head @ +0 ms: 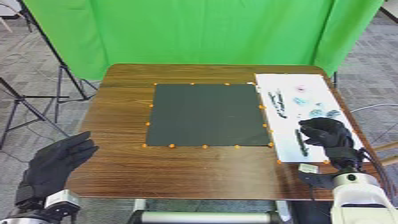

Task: Arrange flowers

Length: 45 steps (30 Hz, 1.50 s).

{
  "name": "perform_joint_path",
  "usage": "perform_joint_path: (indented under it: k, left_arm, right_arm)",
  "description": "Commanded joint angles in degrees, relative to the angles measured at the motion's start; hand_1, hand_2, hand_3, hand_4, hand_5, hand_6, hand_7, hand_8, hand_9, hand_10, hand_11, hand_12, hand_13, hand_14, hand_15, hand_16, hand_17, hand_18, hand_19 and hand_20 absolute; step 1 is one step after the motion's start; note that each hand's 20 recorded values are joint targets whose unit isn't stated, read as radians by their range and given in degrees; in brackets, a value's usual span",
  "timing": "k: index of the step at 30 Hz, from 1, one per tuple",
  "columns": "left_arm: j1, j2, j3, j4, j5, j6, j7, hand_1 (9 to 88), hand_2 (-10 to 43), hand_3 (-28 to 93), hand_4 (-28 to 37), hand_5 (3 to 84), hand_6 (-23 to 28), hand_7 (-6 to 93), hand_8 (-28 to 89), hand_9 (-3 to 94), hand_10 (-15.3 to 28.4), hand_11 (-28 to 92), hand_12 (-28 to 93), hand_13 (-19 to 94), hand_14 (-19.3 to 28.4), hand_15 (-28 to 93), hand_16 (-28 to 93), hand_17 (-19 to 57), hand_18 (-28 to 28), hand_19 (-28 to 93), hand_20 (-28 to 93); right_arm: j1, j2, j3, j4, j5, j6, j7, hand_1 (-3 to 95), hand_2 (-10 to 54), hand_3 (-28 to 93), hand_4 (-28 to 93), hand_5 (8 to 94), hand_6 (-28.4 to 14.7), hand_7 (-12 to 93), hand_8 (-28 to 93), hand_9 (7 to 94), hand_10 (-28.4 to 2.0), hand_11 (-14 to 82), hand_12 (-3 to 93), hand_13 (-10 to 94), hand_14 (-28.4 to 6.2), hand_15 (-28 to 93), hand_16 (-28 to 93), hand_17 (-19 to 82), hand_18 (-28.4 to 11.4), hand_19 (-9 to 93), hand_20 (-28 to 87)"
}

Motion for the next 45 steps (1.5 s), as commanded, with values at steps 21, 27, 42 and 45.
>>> perform_joint_path:
  k: [21,27,42,45]
  left_arm:
    - [0.83,0.01,0.54,0.11,-0.57,0.58,0.56,26.8,6.3,78,-21.0,49.0,14.8,13.3,-9,39.9,22.7,36,9,28,27.7,57,-12,-10.1,21.6,59,13]
    - [1.01,0.25,0.61,0.02,-0.71,0.91,0.88,26.8,6.3,78,-21.0,49.1,14.7,13.4,-9,39.8,22.6,36,9,28,27.7,57,-12,-10.1,21.6,59,13]
    - [0.75,-0.1,0.31,-0.08,-0.36,0.55,-0.12,26.8,6.3,78,-21.1,49.0,14.7,13.5,-9,39.8,22.6,37,9,28,27.7,57,-12,-10.1,21.5,59,12]
    - [1.2,-0.26,0.16,-0.25,-0.48,0.64,-0.08,26.8,6.3,78,-21.1,49.1,14.7,13.5,-9,39.8,22.6,37,9,28,27.7,57,-12,-10.1,21.5,59,12]
  right_arm:
    - [2.08,3.27,-2.36,-0.04,-17.35,1.72,11.45,29.9,3.2,81,-26,56.3,-4.2,35,-17,59.8,-16.7,44.9,21.7,56,-13.3,67,15,26,-20.0,79,11]
    - [4.78,4.75,-4.12,-0.37,-31.1,-8.33,23.27,32.3,0.0,79,-25,63.5,-4.9,35,-15,64.7,-16.7,59.1,28.0,64,-12.1,78,25,34,-23.0,91,13]
    - [9.13,4.73,-10.27,2.59,-37.84,-25.35,30.21,35.0,-4.7,74,-23,69.2,-7.5,27,-10,68.0,-17.4,66.8,36.4,68,-14.8,85,37,37,-27.0,93,27]
    - [9.84,4.67,-10.74,3.92,-38.12,-26.58,30.54,35.3,-5.0,73,-23,69.5,-7.6,27,-10,67.9,-17.4,66.3,36.4,68,-14.8,84,37,37,-27.2,93,27]
